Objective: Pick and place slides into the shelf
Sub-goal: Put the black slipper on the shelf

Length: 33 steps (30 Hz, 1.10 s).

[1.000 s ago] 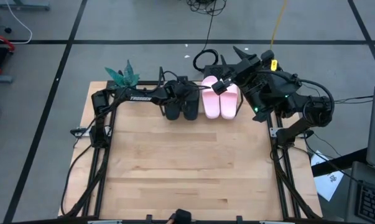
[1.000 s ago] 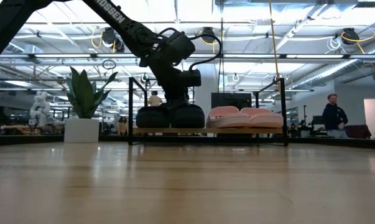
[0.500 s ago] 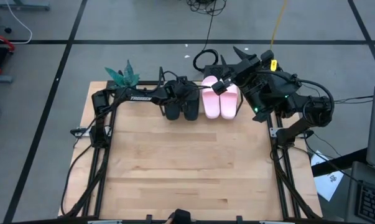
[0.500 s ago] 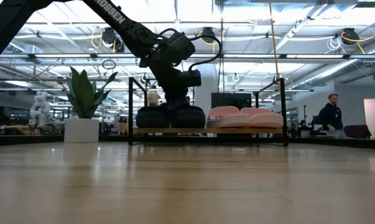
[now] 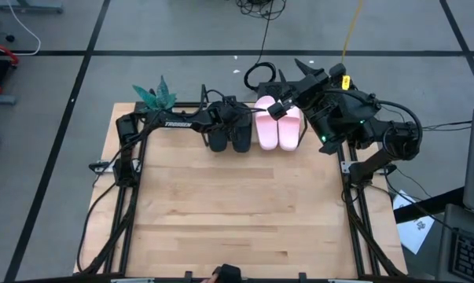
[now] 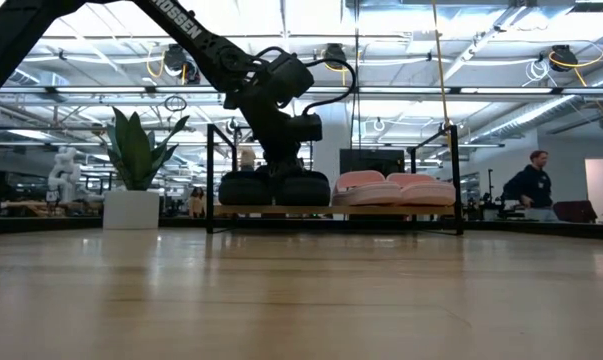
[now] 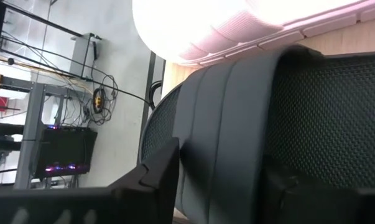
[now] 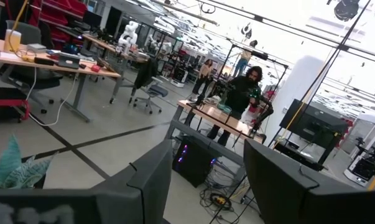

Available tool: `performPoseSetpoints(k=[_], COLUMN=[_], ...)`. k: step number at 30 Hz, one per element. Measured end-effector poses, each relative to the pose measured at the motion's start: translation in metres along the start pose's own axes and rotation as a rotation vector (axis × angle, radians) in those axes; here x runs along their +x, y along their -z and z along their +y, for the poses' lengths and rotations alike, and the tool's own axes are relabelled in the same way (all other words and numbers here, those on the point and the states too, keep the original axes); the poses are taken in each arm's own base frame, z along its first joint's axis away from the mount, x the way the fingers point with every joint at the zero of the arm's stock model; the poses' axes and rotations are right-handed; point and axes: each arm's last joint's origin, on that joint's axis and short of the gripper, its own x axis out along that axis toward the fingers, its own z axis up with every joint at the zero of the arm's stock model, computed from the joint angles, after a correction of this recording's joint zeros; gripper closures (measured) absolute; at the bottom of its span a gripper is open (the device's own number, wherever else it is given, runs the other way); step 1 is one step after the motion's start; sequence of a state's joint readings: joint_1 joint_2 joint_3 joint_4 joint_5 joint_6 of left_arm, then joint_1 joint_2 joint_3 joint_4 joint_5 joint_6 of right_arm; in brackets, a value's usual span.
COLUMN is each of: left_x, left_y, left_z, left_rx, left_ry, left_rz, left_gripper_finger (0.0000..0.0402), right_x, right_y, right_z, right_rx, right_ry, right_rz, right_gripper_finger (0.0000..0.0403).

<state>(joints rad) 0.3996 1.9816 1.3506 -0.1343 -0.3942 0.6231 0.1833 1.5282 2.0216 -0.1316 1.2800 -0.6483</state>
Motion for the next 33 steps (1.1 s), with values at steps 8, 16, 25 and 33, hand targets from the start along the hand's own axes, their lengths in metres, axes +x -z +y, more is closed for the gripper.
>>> performPoseSetpoints(k=[8, 16, 25, 33], left_x=[0.0000, -0.0001, -0.0018, -0.0060], left_y=[-0.0002, -0.0016, -0.0040, -0.0091], left_z=[0.0003, 0.0013, -0.0015, -0.0084], left_rx=[-0.005, -0.032, -0.029, -0.007], left_ry=[-0.005, -0.018, -0.033, -0.064], left_rz=[-0.001, -0.012, -0.008, 0.004], left_gripper_finger=[0.0236, 0.0200, 0.0151, 0.0122], right_x=[0.0000, 0.0000, 0.0000, 0.0000], right_y=[0.0000, 0.0000, 0.0000, 0.0001], right_z=[-0.0001, 0.0000, 0.0000, 0.0002], right_rx=[0.001, 0.001, 0.001, 0.000], right_ry=[0.000, 0.000, 0.000, -0.001], right_rz=[0.000, 0.000, 0.000, -0.001], right_gripper_finger=[0.0213, 0.0213, 0.0213, 0.0213])
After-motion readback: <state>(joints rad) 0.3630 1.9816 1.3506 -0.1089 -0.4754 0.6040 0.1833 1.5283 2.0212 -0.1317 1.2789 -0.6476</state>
